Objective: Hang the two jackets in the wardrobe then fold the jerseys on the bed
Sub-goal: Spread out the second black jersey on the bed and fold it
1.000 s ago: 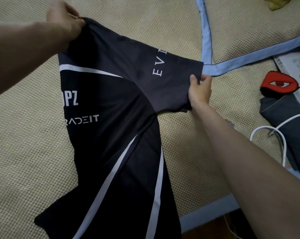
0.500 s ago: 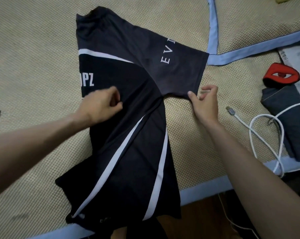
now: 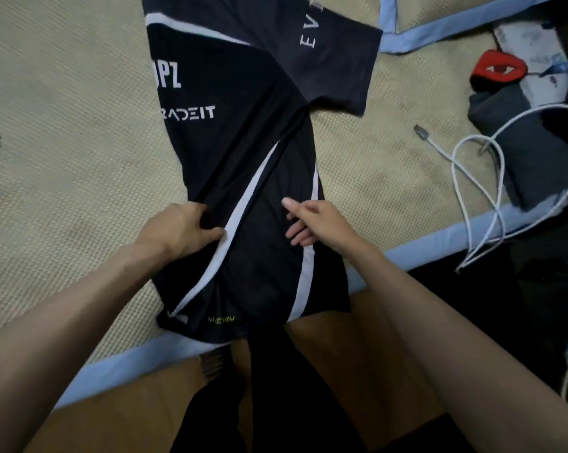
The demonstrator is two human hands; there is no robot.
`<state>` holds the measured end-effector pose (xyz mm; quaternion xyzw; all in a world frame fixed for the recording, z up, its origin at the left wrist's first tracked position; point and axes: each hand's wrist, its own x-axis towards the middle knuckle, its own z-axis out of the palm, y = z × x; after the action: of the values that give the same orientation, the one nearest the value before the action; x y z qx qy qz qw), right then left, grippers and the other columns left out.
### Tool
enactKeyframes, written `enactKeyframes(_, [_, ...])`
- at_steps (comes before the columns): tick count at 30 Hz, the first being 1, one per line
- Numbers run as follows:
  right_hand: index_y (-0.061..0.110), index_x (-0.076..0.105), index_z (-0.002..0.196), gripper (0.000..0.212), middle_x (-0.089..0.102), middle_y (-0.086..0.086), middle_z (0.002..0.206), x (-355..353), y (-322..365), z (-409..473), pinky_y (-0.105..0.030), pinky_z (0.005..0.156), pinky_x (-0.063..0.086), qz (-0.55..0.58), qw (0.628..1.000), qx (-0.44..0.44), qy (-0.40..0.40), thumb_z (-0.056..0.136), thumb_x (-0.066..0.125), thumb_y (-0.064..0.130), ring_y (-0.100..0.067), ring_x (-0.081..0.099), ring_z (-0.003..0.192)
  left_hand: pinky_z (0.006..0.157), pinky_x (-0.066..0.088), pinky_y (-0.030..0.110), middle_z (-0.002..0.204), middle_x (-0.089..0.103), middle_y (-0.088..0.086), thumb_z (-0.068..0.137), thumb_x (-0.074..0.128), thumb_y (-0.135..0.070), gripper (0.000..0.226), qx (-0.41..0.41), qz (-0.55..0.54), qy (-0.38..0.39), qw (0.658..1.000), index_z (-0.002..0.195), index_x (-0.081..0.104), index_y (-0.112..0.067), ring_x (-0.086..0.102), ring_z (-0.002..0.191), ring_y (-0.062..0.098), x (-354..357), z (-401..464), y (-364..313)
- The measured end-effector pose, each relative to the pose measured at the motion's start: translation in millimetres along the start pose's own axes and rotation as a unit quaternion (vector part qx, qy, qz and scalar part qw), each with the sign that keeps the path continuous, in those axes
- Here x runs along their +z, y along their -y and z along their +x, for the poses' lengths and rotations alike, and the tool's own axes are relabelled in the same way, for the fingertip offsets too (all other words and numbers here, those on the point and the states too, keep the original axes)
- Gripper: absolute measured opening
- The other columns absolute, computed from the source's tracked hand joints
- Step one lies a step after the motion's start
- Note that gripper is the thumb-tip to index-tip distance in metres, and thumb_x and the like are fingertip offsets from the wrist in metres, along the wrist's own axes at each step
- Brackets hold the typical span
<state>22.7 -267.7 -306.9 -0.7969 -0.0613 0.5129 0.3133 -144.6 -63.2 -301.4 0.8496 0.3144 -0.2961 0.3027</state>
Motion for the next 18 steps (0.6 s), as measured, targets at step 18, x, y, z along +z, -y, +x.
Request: enactKeyframes(18, [0.009,0.075,0.114,0.039,0.079,-0.009,0.106,20.1,-15.0,-102.6,-0.032,0.087,0.059,0.217,0.975,0.012,0.036,0.088,0.073,0.038,-0.021,0.076,0.100,0.068,0.056,0.047,0.096,0.070,0.004,0.093,0.060,-0.025,0.032,0.236,-0.171,-0.121,0.949,0.119,0.044,-0.020,0.068,0.084,0.030,89.4,-125.2,-124.3])
